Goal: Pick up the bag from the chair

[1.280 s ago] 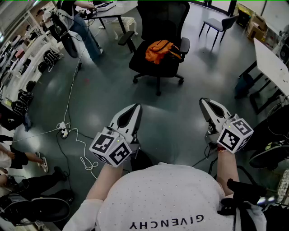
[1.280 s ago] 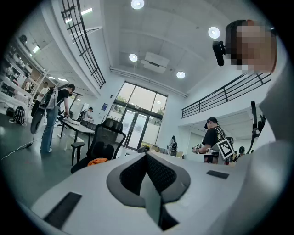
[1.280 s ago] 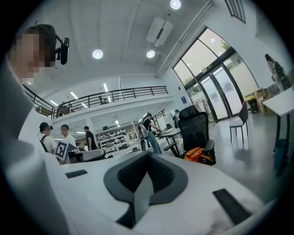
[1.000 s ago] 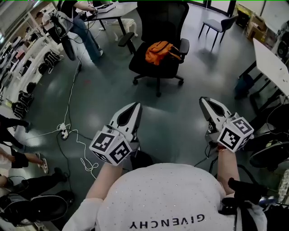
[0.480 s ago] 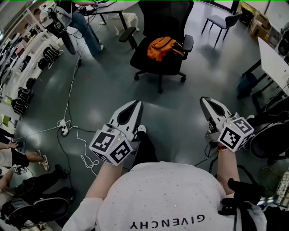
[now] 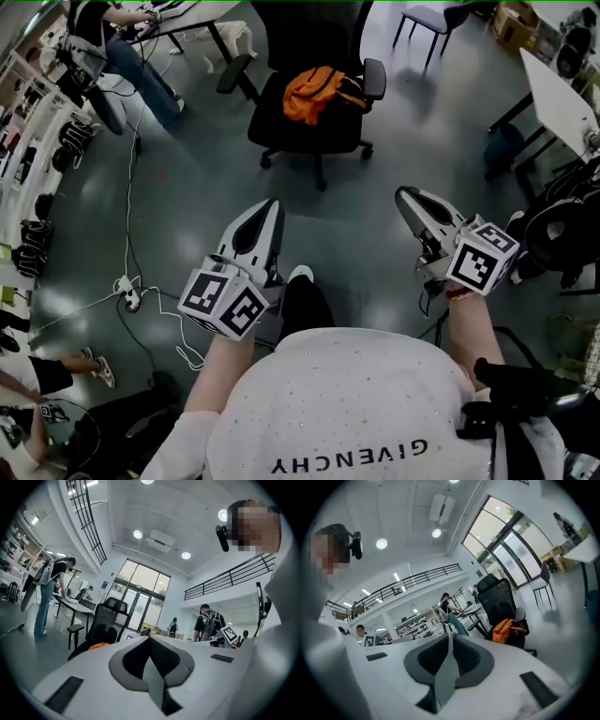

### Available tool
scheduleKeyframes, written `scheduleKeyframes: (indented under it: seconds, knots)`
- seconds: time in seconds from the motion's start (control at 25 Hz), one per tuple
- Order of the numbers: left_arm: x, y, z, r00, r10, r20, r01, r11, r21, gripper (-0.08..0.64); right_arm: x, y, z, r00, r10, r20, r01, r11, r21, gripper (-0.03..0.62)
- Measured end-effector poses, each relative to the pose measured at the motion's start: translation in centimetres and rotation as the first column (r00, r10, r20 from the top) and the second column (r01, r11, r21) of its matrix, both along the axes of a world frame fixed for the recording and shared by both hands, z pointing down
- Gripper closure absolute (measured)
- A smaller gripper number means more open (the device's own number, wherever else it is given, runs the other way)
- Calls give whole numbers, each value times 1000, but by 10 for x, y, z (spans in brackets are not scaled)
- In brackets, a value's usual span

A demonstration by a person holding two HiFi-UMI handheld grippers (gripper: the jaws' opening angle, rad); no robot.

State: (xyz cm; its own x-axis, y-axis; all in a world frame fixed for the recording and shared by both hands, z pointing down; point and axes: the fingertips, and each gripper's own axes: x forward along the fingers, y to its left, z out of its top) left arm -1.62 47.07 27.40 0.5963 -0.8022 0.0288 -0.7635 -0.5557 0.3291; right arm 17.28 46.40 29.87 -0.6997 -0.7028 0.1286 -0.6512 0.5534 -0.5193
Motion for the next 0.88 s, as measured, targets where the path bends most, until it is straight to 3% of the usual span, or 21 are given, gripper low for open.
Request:
scheduleKeyframes:
  seconds: [0.08, 0.12, 0.24, 0.52, 0.68, 0.88]
  knots:
    - [-3, -25, 4, 999, 32, 22, -32, 999, 4, 555, -10, -25, 2, 999, 14, 30, -13, 1000, -23, 548]
    - [-6, -39, 7, 998, 49, 34, -49, 999, -2, 554, -17, -37, 2, 999, 14, 44, -13, 1000, -27, 581]
    - [-20, -83, -1, 994, 96, 55, -96, 995, -1, 555, -42, -78, -6, 998, 14, 64, -13, 1000, -16, 589]
    - [-78, -174, -24, 984, 146, 104, -151, 988, 40, 554, -105, -178, -23, 996, 73, -54, -72, 997, 22, 589]
    - [-101, -210, -28, 985, 151, 81, -155, 987, 37, 554, -130, -213, -20, 990, 92, -110, -89, 996, 24, 589]
    - [-107, -230, -28, 985, 169, 43, -171, 984, 51, 554, -131, -237, -12, 976, 151, -159, -150, 989, 20, 589]
